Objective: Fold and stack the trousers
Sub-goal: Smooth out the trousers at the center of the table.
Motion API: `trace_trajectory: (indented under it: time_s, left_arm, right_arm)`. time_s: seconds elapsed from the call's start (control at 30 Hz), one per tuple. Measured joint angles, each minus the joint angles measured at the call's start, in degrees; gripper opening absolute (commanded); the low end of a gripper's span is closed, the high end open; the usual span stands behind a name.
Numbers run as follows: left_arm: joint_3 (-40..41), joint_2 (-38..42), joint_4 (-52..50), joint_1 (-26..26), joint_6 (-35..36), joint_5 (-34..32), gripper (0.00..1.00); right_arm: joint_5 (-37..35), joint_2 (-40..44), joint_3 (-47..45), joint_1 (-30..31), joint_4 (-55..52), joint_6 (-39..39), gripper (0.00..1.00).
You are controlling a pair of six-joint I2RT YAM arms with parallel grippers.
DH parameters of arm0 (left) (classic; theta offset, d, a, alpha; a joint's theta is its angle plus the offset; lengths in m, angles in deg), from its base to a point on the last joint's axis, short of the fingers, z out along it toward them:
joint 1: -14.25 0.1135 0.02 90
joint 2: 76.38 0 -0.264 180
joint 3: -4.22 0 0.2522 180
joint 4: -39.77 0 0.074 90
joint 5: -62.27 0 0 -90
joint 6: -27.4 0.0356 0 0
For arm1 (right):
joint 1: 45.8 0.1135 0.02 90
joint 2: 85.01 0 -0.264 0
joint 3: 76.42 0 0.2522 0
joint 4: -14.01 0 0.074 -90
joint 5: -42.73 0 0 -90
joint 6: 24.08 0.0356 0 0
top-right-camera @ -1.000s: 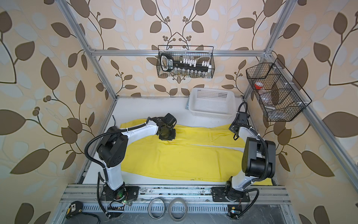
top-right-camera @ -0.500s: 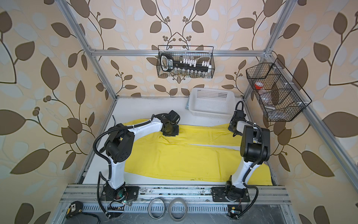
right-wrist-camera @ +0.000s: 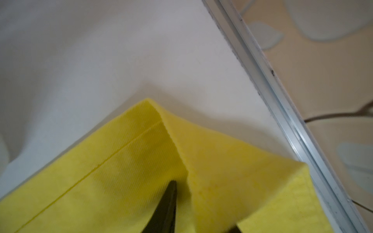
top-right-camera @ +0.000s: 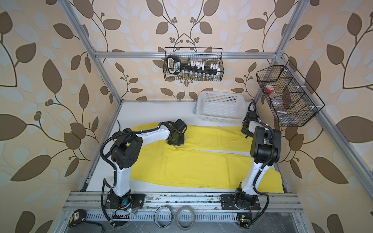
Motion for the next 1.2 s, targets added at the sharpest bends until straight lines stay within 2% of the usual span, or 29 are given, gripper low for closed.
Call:
trace_trajectory:
  time_s: [0.13,0.3,0.43,0.6,0.8,0.93,1.0,1.03,1.2]
  left_arm:
    - [1.2,0.7,1.3,0.0,0.0,-0.3,0.12]
    - [2.5,1.4,2.6,0.0,0.0,-0.3,0.12]
    - [2.6,1.9,1.7,0.0,0.2,-0.2,0.19]
    - [2.1,4.3,-2.6,0.7,1.2,-0.3,0.33]
    - [-0.2,11.2,-5.4,4.0,2.7,-0.3,0.48]
    - [-0.2,14.6,-6.9,9.1,3.3,-0.3,0.57]
    - [0.0,14.9,-7.3,12.1,3.3,-0.7,0.68]
    - [0.0,15.0,-7.6,13.6,3.2,-1.4,0.68]
    - [0.7,14.9,-8.3,18.9,2.6,-3.1,0.69]
  right_arm:
    - [-0.8,-2.0,5.5,0.2,-2.7,0.0,0.33]
    - [-4.0,-3.4,10.8,1.0,-4.6,-0.8,0.42]
    - [-4.4,-2.9,10.6,2.7,-4.7,-1.7,0.49]
    - [-1.1,4.9,3.3,4.2,-3.6,-1.9,0.53]
    - [4.5,17.2,-6.2,4.5,-1.2,-1.0,0.55]
    - [9.3,22.7,-12.1,4.7,-0.3,0.2,0.55]
    - [11.7,25.1,-14.8,5.1,-0.2,0.9,0.56]
    - [13.0,26.3,-16.2,5.5,-0.2,1.4,0.59]
    - [19.6,30.8,-22.4,7.1,0.9,4.0,0.60]
